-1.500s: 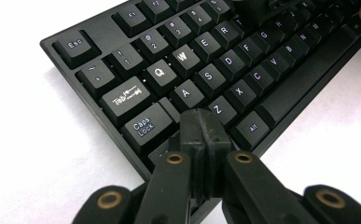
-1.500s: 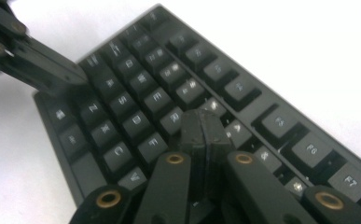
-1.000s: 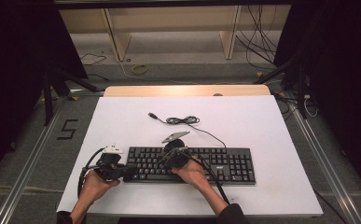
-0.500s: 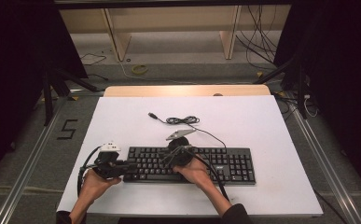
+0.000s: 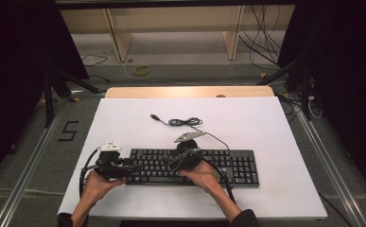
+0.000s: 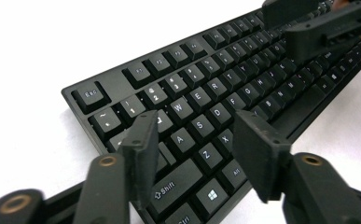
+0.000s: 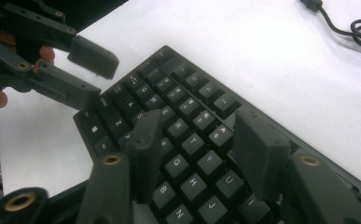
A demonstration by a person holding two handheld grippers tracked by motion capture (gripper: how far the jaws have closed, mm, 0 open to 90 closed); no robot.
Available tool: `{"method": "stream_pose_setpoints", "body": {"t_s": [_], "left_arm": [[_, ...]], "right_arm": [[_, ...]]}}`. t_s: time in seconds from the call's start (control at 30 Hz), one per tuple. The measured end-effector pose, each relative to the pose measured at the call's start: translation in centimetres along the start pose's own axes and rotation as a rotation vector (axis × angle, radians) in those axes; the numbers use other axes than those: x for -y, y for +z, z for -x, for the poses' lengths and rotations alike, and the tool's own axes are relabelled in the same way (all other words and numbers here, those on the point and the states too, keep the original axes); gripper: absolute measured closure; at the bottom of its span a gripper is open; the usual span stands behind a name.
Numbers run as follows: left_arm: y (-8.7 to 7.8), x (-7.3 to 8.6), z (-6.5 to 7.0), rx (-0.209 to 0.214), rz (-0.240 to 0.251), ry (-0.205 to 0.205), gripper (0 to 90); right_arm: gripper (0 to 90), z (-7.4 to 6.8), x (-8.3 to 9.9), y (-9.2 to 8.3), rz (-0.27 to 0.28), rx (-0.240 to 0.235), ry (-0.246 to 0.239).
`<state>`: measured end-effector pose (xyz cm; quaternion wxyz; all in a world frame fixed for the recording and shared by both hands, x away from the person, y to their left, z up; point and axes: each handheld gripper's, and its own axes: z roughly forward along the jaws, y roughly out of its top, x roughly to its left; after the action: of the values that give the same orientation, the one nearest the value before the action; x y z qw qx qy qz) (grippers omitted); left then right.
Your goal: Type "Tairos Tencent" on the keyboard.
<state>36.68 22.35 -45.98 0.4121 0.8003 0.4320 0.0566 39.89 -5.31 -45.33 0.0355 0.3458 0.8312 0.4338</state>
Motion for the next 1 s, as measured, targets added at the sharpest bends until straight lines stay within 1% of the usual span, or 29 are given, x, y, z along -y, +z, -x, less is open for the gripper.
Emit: {"method": "stream_pose_setpoints", "body": {"t_s": [0.03,0.13,0.23,0.27,0.3,0.4,0.47,0.53,0.57,0.83,0.9,1.0], "left_arm": [[0.0,0.0,0.0,-0.002,0.0,0.002,49.2],[0.1,-0.1,0.1,0.009,0.009,0.001,44.5],[0.2,-0.3,0.2,0.009,0.013,0.003,41.8],[0.2,-0.4,0.2,0.009,0.015,0.006,38.7],[0.3,-0.5,0.3,0.011,0.019,0.003,37.6],[0.5,-0.8,0.4,0.009,0.017,0.005,36.6],[0.6,-1.0,0.4,0.006,0.016,0.006,36.2],[0.7,-1.1,0.4,0.005,0.016,0.003,36.3],[0.8,-1.2,0.5,0.004,0.011,0.008,36.6],[1.8,-2.0,0.8,-0.001,-0.007,0.019,38.1],[2.1,-2.2,0.9,-0.008,-0.02,0.03,41.8],[2.4,-2.3,0.9,-0.007,-0.032,0.035,46.8]], "right_arm": [[52.5,0.0,0.0,0.0,0.0,0.0,0.0],[48.9,0.0,0.3,-0.3,0.007,0.0,-0.006],[47.9,0.1,0.5,-0.5,0.014,-0.006,-0.006],[46.4,0.1,0.6,-0.7,0.019,-0.008,-0.008],[45.6,0.1,0.7,-0.9,0.024,-0.008,-0.012],[44.1,-0.1,0.8,-1.2,0.031,-0.019,-0.009],[42.8,-0.2,1.0,-1.4,0.032,-0.022,-0.016],[41.1,-0.4,1.1,-1.6,0.031,-0.017,-0.022],[40.9,-0.4,1.2,-1.6,0.033,-0.015,-0.028],[37.2,-0.5,1.7,-2.3,0.035,-0.019,-0.023],[36.5,-0.5,1.9,-2.5,0.04,-0.022,-0.025],[36.1,-0.5,2.1,-2.7,0.045,-0.027,-0.027]]}}
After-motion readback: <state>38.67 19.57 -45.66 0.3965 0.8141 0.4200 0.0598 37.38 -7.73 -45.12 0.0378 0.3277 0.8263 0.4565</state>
